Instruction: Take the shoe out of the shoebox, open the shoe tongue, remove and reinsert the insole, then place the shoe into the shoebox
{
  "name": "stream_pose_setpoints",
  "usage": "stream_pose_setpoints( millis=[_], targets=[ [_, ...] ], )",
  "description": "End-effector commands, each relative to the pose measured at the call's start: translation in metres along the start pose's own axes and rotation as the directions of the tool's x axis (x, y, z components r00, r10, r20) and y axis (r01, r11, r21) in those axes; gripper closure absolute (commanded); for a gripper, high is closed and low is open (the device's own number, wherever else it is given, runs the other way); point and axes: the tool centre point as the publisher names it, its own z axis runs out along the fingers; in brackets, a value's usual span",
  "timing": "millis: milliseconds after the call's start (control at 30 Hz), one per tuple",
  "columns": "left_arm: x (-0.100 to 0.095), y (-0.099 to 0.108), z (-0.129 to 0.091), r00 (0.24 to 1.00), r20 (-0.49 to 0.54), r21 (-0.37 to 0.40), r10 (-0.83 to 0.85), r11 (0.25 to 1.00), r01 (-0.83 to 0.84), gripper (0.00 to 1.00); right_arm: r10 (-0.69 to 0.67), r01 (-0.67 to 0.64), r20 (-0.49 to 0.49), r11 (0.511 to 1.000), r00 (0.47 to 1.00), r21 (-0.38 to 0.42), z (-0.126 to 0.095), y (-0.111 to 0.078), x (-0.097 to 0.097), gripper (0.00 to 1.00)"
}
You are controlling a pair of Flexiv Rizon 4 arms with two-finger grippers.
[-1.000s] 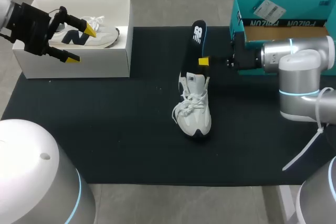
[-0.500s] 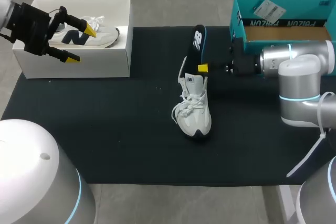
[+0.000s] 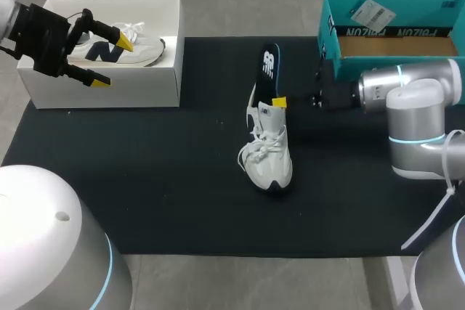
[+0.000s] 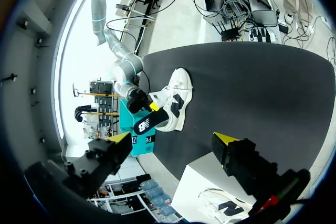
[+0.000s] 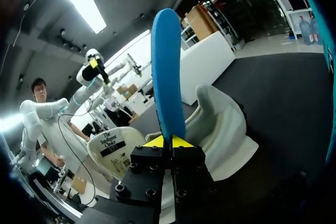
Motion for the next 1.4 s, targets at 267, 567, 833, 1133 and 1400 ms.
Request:
stream_pose_setpoints(
  millis=[267,567,833,1133,1400],
  targets=[
    [0.0,-0.001,0.0,1.0,-0.003,-0.001,0.0,1.0,0.0,0.0,0.009,-0.009,-0.009,1.0,1.0,-0.001,0.003,-0.003,-0.001,0.43],
    [0.0,-0.001,0.0,1.0,-0.003,-0.001,0.0,1.0,0.0,0.0,-0.057,0.057,0.018,0.998,0.998,-0.011,-0.005,0.028,-0.013,0.58],
    [0.0,-0.001,0.0,1.0,-0.003,-0.001,0.0,1.0,0.0,0.0,-0.088,0.089,0.02,0.996,0.996,-0.011,-0.004,0.048,-0.025,0.72],
    [0.0,-0.001,0.0,1.0,-0.003,-0.001,0.0,1.0,0.0,0.0,-0.078,0.078,0.022,0.997,0.997,-0.011,-0.001,0.048,-0.027,1.0],
    [0.0,-0.001,0.0,1.0,-0.003,-0.001,0.0,1.0,0.0,0.0,-0.023,0.023,0.011,1.0,1.0,-0.002,0.002,0.028,-0.025,1.0]
  ],
)
